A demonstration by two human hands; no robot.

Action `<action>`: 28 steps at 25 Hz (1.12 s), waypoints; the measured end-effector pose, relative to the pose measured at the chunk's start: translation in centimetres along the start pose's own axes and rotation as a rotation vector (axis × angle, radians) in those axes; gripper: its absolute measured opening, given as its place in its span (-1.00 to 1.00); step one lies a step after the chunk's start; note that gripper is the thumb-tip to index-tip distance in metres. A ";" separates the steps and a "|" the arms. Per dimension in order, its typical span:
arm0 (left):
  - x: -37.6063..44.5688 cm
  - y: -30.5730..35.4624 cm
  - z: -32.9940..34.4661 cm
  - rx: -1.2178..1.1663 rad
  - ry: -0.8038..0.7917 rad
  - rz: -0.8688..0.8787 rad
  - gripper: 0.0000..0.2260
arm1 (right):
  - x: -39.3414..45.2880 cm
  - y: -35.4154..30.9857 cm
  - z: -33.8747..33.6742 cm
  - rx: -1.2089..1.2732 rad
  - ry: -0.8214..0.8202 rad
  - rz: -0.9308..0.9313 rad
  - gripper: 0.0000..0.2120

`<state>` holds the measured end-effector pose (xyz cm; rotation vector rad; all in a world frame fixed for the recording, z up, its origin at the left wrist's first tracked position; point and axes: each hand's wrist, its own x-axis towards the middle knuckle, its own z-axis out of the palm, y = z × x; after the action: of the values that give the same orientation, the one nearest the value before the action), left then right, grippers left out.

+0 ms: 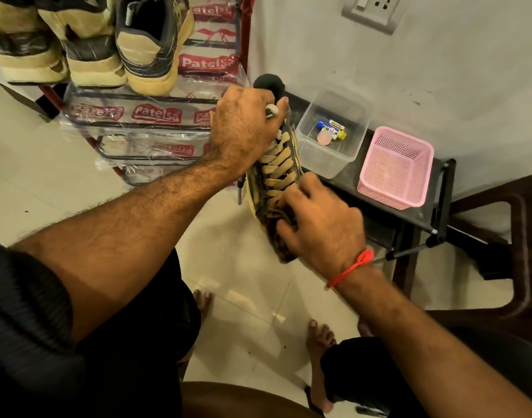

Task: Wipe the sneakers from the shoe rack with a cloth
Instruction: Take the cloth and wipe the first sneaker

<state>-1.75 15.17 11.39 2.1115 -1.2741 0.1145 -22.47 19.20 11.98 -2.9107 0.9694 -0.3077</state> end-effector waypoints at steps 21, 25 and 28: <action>0.0 0.1 -0.8 -0.090 -0.079 -0.089 -0.61 | 1.1 5.5 -1.8 -0.003 0.036 0.141 -0.78; 0.4 -1.1 -1.5 -0.164 -0.095 -0.115 -0.58 | 0.9 7.9 -2.1 -0.009 0.044 0.291 -0.80; 0.3 -1.0 -1.8 -0.217 -0.120 -0.126 -0.58 | 0.9 8.1 -1.9 0.213 0.180 0.254 -0.77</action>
<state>-0.31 16.27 12.39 2.0273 -1.1612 -0.1994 -26.94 12.16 13.05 -2.5678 1.2324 -0.6226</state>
